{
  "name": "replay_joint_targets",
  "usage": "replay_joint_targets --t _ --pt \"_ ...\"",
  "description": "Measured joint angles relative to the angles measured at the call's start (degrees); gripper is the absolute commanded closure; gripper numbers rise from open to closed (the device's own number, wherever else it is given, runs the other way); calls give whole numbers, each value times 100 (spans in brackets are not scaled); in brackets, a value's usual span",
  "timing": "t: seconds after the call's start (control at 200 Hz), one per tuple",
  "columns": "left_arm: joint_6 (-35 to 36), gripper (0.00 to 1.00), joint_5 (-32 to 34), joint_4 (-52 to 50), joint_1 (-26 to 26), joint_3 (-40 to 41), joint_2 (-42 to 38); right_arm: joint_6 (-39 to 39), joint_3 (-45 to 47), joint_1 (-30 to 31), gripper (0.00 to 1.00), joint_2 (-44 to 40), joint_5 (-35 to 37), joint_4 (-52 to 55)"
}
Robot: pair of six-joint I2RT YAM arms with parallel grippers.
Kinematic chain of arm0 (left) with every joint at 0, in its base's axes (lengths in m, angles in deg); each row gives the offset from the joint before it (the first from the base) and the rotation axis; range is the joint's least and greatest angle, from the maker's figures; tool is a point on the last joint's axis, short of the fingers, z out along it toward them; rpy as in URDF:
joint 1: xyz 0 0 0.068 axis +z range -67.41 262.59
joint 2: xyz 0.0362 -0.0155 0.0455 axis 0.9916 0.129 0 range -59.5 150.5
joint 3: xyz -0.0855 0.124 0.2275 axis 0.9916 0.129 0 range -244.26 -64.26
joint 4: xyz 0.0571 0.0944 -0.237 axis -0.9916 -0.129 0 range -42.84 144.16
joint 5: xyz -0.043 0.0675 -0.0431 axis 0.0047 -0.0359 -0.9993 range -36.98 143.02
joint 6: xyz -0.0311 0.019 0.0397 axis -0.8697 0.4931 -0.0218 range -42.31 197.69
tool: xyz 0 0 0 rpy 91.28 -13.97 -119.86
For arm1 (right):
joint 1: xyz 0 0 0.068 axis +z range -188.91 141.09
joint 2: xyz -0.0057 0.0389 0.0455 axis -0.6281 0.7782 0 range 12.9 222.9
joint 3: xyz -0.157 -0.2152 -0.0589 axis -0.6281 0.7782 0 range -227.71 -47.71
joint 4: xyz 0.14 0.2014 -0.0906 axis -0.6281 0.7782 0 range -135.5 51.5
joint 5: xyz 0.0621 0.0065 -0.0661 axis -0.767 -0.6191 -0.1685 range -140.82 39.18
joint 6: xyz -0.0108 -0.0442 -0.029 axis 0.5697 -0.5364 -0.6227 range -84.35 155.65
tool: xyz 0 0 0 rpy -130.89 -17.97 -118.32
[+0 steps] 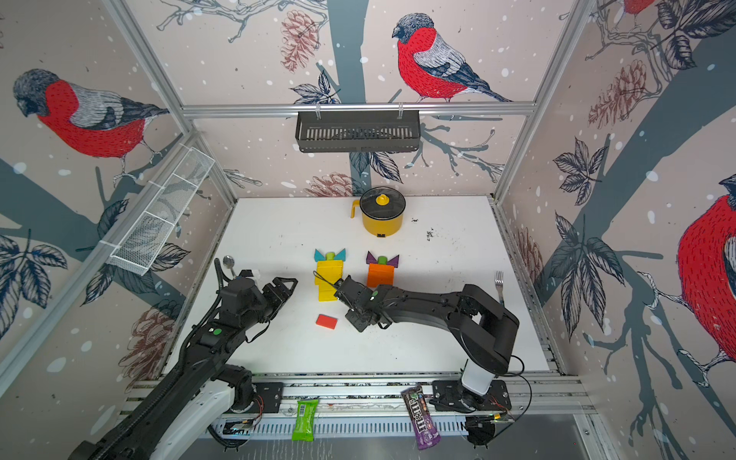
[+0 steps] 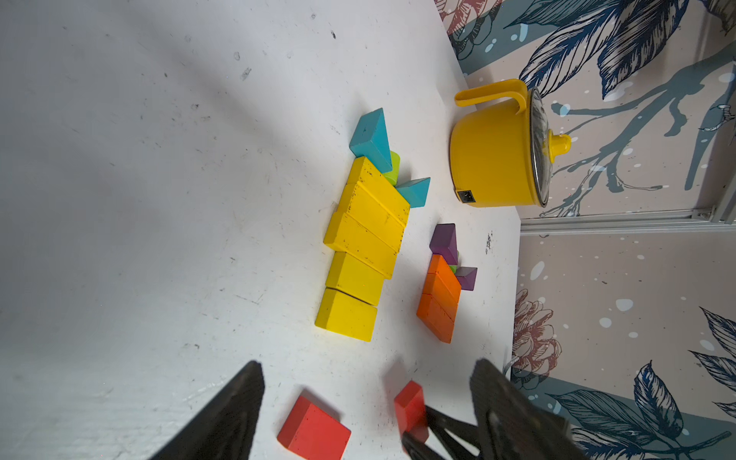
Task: Assemble a carrot with building blocks
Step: Pick up the building block from the center of the board, then assemble the building block at the center of the board.
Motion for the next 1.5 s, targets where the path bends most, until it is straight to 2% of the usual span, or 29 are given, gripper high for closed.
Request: replay_joint_targets --t 0.09,0.32,0.76,0.866,1.106,1.271,1.501 --pt "0 18 -7 42 0 0 103 -2 57 -210 78 -52 219 98" --pt "0 18 -96 157 0 -103 330 -166 153 -640 77 -74 251 170" --pt "4 18 -98 164 0 -105 308 -490 17 -787 75 391 70 76" --pt "4 18 -98 164 0 -105 304 -503 -33 -789 70 450 50 26" --pt "7 18 -101 247 0 -103 367 -533 -85 -785 52 509 -48 -44" --pt "11 18 -105 293 0 -103 437 -455 -85 -706 45 286 -7 -33" --pt "9 18 -131 378 0 -103 494 236 7 -433 37 42 267 66"
